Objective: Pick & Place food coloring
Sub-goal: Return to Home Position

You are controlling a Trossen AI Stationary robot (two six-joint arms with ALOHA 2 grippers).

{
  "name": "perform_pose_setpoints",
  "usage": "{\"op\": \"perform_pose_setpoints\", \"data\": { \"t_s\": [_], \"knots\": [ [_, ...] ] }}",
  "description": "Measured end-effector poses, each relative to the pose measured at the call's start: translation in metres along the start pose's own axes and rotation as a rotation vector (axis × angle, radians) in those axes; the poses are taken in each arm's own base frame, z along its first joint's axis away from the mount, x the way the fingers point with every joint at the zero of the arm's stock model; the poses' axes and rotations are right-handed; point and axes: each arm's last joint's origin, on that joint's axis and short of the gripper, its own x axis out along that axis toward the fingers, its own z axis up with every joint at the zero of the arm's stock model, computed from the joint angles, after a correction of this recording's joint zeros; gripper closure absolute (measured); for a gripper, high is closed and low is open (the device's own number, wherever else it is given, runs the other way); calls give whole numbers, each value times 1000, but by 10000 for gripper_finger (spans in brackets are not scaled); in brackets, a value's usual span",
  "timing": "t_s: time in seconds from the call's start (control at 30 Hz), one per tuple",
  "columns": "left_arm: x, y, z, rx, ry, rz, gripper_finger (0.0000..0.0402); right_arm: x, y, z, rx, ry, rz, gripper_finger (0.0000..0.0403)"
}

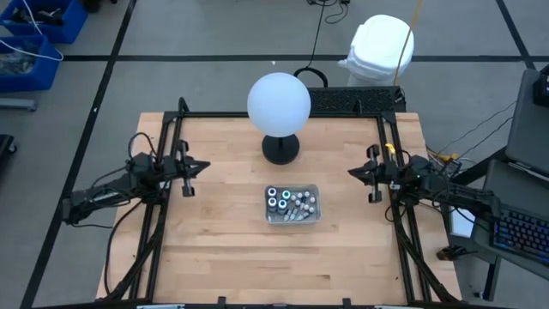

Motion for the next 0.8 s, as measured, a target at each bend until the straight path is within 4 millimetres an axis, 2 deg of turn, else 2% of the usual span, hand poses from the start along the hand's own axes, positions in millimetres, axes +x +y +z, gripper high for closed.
{"op": "perform_pose_setpoints", "data": {
  "t_s": [0.13, 0.33, 0.7, 0.8],
  "knots": [
    [0, -2, -4, -14, 43, -20, 401, 0, -1, -1, -23, 14, -57, 403],
    [-1, -6, -14, 35, 148, -54, 401, 1, 2, -3, -61, 34, -18, 403],
    [-1, -10, -13, 18, 126, -133, 401, 3, 14, -3, -9, 25, 94, 403],
    [0, -14, -13, 30, 120, -161, 401, 4, 17, -2, -4, 26, 65, 403]
  ]
}}
